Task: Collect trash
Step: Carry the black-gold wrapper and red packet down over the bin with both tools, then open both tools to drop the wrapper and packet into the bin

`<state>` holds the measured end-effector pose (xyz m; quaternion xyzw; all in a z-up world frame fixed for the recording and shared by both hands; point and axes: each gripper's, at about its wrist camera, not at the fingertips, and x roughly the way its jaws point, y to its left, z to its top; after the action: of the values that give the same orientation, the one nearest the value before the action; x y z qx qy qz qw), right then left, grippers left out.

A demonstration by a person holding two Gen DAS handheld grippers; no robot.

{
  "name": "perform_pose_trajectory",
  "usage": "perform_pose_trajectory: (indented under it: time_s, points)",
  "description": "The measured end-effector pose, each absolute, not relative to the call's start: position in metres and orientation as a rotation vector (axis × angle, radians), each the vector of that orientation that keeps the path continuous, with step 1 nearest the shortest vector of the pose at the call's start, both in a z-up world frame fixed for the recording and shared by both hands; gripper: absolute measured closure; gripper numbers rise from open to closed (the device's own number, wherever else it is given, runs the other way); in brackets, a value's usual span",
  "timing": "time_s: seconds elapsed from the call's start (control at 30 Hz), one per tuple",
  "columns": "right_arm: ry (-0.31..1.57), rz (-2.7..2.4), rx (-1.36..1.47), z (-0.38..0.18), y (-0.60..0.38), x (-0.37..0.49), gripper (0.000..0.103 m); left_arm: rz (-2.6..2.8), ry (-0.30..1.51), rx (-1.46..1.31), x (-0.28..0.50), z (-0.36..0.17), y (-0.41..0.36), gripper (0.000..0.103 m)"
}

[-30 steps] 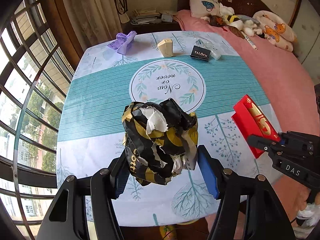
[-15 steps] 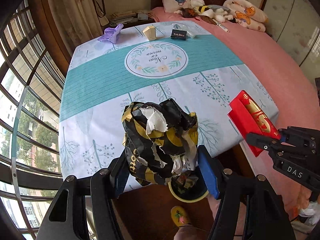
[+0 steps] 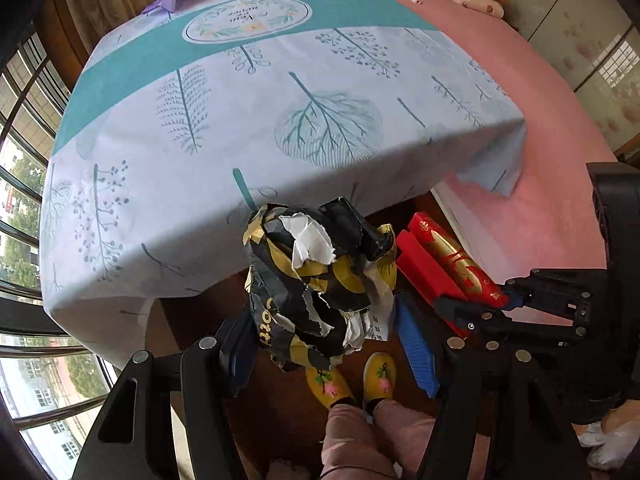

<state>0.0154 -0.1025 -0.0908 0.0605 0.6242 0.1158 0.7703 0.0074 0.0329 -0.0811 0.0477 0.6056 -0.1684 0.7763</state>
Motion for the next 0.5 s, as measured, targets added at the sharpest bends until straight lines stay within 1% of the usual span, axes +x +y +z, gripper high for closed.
perform_pose_trajectory:
  time_s: [0.23,0.4,0.5]
  points:
    - [1.489,0.215,0.197,-0.202,-0.117,-0.016,0.085,-0.326,1.364,0.105,-0.001,-0.184,0.015,0.038]
    - [1.533,0.166,0.241,-0.293,-0.127,-0.018,0.085,-0.282,1.402,0.079,0.007,-0.27,0.007,0.037]
    - [1.543,0.148,0.255,-0.343,-0.131,-0.012,0.085,-0.256,1.429,0.056,0.014,-0.313,0.005,0.034]
